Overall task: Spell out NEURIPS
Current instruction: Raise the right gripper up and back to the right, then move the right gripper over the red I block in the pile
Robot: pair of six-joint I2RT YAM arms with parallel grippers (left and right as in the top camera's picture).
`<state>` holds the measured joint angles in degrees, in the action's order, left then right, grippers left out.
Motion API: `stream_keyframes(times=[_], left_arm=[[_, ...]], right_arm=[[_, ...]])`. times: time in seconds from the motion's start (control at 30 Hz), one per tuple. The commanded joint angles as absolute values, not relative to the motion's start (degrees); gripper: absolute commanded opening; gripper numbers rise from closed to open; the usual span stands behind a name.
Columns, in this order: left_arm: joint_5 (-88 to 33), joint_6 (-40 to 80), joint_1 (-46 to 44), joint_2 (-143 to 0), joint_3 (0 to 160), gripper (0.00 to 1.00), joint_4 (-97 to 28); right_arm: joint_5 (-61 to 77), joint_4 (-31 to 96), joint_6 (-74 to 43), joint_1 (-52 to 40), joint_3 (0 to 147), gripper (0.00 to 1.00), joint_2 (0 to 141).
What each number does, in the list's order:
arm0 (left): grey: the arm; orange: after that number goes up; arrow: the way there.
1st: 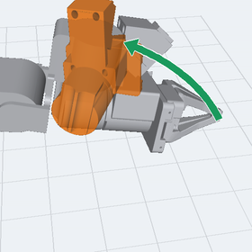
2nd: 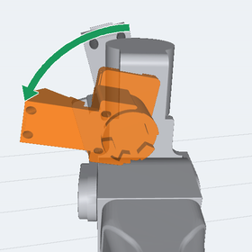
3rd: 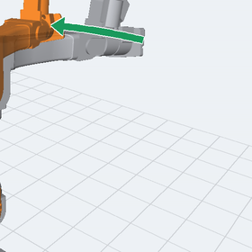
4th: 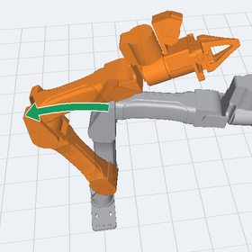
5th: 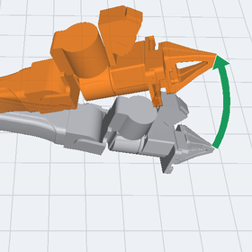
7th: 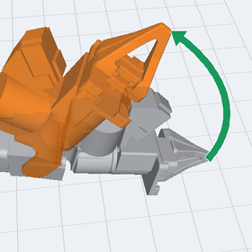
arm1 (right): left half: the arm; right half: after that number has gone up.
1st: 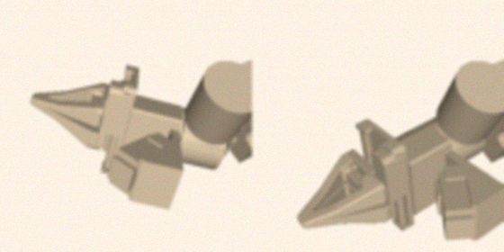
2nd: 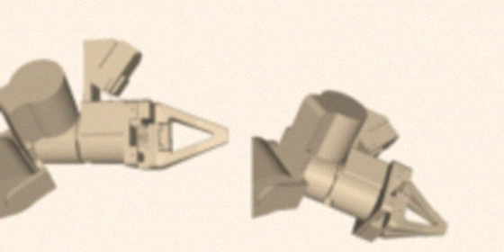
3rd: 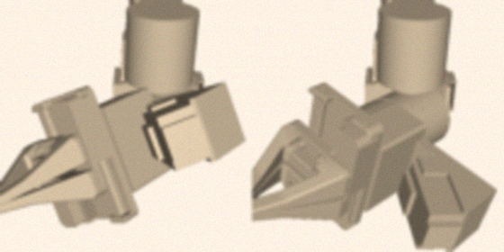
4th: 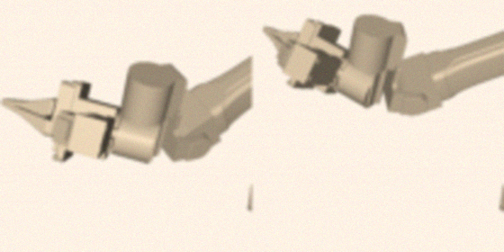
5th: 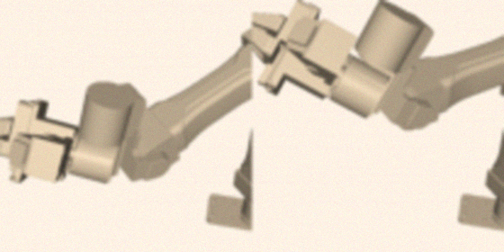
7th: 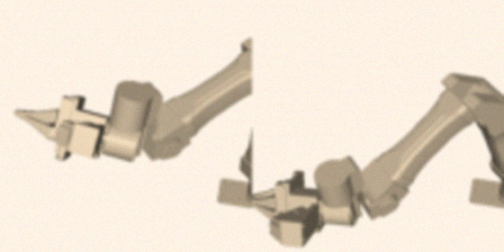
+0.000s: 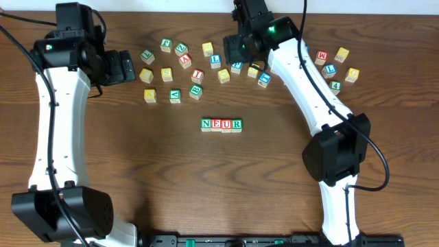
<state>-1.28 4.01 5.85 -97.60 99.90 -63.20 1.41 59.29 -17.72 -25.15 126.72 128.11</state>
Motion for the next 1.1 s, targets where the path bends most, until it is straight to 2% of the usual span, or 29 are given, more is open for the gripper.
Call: stream_keyframes(times=[0.0, 0.13, 0.27, 0.43, 0.87, 1.07], left_arm=[[-0.60, 3.25, 6.09, -96.99, 100.47, 1.00, -63.42], [-0.60, 3.25, 6.09, -96.99, 100.47, 1.00, -63.42], [-0.60, 3.25, 6.09, -96.99, 100.47, 1.00, -63.42], [-0.60, 3.25, 6.09, -96.99, 100.47, 1.00, -63.42], [-0.60, 3.25, 6.09, -96.99, 100.47, 1.00, -63.42], [-0.60, 3.25, 6.09, -96.99, 100.47, 1.00, -63.42]], right_arm=[[-0.10, 61.78, -22.79, -23.38, 128.25, 0.65, 128.68], [-0.67, 66.41, -23.49, -21.52, 128.18, 0.65, 128.68], [-1.39, 68.82, -16.45, -19.99, 127.94, 0.67, 128.70], [-1.37, 70.26, -14.61, -18.00, 127.70, 0.67, 128.70], [2.35, 67.53, -15.81, -17.02, 127.70, 0.68, 128.77], [2.55, 63.61, -15.77, -20.43, 127.70, 0.70, 130.72]])
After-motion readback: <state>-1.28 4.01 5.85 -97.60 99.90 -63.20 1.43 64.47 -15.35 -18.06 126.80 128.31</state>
